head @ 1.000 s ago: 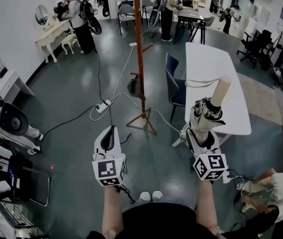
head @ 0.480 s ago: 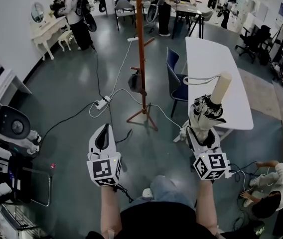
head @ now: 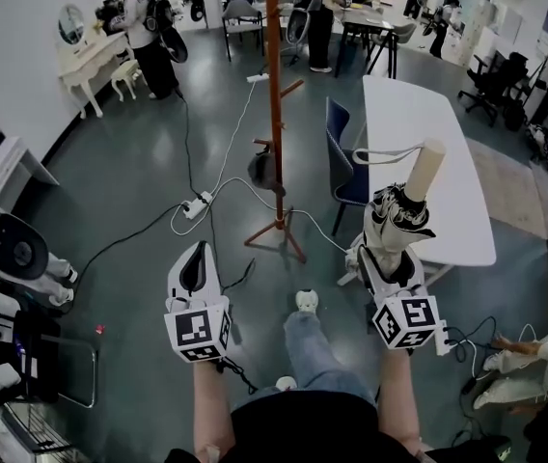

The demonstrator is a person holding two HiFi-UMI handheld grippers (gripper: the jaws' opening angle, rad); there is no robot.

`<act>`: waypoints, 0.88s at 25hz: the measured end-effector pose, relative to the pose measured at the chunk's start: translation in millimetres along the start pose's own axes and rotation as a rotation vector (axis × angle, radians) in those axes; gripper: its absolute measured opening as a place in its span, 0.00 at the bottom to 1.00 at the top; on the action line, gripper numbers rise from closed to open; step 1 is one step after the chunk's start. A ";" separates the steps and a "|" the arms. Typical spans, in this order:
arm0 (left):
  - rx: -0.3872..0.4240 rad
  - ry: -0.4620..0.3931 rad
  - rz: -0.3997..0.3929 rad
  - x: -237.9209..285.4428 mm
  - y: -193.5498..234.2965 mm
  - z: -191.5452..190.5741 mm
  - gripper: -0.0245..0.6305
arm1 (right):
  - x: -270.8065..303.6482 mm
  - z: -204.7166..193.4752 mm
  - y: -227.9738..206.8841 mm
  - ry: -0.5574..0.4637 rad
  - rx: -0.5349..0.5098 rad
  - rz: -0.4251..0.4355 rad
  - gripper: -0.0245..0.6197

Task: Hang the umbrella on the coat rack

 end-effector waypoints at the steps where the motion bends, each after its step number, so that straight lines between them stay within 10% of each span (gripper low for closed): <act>1: 0.002 -0.002 0.001 10.1 0.4 -0.4 0.05 | 9.9 0.7 -4.0 -0.003 0.000 0.004 0.50; 22: 0.015 0.028 0.039 351.0 37.9 19.8 0.05 | 353.8 92.1 -104.2 0.045 0.047 0.118 0.50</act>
Point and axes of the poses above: the fingertips, and each gripper's own axes: x forward along the fingers, y to its left, z out of its top, the point moved 1 cm from there along -x, backward along the fingers, and after that the axes turned 14 degrees about x, right-handed, at the moved point
